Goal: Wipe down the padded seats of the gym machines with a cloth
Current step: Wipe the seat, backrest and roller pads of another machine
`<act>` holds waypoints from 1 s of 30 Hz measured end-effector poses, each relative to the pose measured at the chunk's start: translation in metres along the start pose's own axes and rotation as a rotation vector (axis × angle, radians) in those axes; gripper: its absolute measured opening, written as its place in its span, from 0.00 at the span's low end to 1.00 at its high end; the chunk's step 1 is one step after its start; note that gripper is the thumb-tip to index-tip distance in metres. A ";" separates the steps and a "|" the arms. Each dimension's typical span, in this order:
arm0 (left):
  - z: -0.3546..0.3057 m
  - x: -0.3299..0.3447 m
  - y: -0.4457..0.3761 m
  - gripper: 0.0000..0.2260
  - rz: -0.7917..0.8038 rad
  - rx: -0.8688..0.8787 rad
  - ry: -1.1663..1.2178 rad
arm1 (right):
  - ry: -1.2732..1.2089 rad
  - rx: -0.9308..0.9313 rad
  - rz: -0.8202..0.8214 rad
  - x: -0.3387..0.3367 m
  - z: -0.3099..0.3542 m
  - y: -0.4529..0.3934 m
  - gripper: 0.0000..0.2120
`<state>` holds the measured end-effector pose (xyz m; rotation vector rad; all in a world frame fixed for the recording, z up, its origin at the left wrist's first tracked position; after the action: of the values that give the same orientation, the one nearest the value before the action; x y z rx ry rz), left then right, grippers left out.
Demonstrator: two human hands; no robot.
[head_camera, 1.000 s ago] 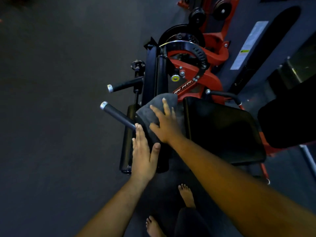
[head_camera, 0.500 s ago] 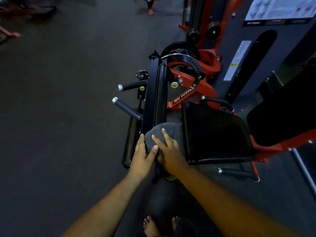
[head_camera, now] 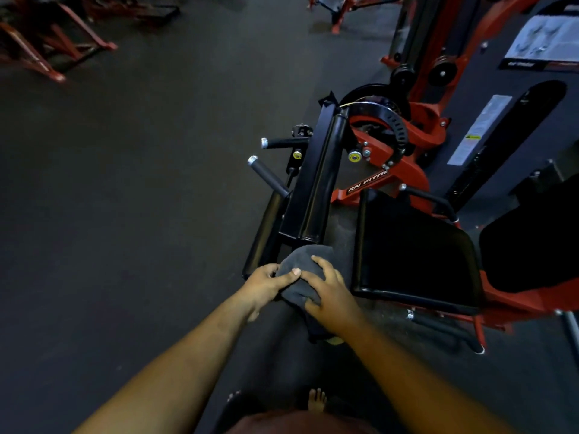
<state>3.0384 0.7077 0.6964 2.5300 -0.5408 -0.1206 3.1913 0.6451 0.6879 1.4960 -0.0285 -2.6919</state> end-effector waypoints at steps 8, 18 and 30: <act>0.006 -0.072 0.004 0.19 0.066 0.103 -0.204 | -0.021 0.132 0.197 0.047 0.034 -0.024 0.57; -0.003 -0.189 -0.006 0.08 0.214 0.282 -0.508 | 0.017 0.108 0.110 0.102 0.109 -0.086 0.52; 0.002 -0.257 -0.094 0.12 0.114 0.206 -0.802 | -0.317 0.376 0.028 0.150 0.069 -0.128 0.17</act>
<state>2.8362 0.8825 0.6389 2.5666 -1.0357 -1.1135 3.0482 0.7624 0.5915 1.1022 -0.5949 -2.9895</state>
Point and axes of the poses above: each hand's wrist, its own y-axis away from the middle knuckle, its own x-axis out of the palm, z = x × y, the point moved 6 cm from there along -y, towards the middle knuckle, and after that the axes turned 7 degrees about y, right-handed, at the moved point
